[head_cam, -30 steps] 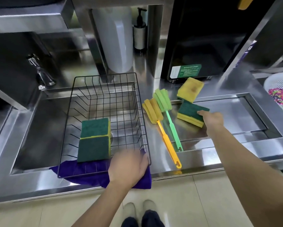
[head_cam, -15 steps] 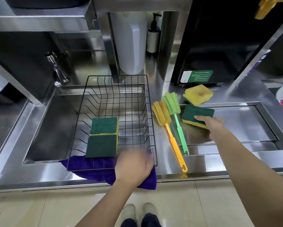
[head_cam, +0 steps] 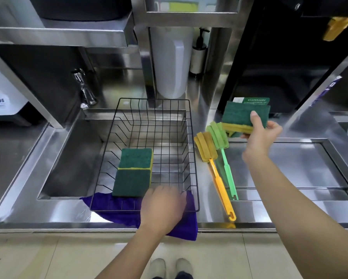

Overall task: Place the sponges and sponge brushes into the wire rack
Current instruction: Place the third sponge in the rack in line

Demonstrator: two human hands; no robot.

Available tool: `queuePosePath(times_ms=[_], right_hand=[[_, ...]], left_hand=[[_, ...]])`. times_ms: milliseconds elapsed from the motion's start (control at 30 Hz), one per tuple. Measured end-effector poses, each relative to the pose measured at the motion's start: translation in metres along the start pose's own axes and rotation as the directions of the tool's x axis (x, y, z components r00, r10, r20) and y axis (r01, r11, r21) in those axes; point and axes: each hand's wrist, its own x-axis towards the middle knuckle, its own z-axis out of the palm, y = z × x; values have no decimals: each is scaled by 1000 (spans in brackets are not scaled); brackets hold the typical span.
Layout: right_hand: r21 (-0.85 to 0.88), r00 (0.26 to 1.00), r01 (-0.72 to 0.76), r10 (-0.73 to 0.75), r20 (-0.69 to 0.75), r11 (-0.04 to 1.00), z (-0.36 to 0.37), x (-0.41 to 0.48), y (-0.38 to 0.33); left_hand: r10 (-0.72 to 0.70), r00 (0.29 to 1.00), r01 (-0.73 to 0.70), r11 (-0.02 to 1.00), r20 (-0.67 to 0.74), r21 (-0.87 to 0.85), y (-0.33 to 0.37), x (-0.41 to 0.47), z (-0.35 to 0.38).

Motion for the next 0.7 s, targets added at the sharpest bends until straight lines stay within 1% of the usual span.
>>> queuePosePath(times_ms=[67,133,233,333,400,500,600,700], right_hand=[[29,993,-97,95,66,995,16,-9,6],[15,972,-187,183,147,982,32,-18,16],[-80,920,-270,282,272,959,57,-36,33],[-189,862,-304,354,363,934,79,-51,53],[-265,831,-315,399,387,912,91,-59,66],[-390,804,-298,449,389,871,107,-66,85],[-459,811,-282,465,354,842,121,-71,102],[-518,823,-253,464,329,817,132,-75,114]], left_hand=[[-28,998,29,999,-50,28,-14,-3,-1],[-50,994,55,997,-94,60,-30,-7,-2],[-87,988,99,991,-125,87,-50,-15,-5],[-120,986,130,988,-116,80,-60,-19,-6],[-129,985,137,988,-113,73,-63,-21,-6],[-89,984,104,991,-156,88,-63,-21,-5],[-57,979,79,991,-195,109,-63,-20,-5],[-61,979,82,991,-195,103,-64,-20,-3]])
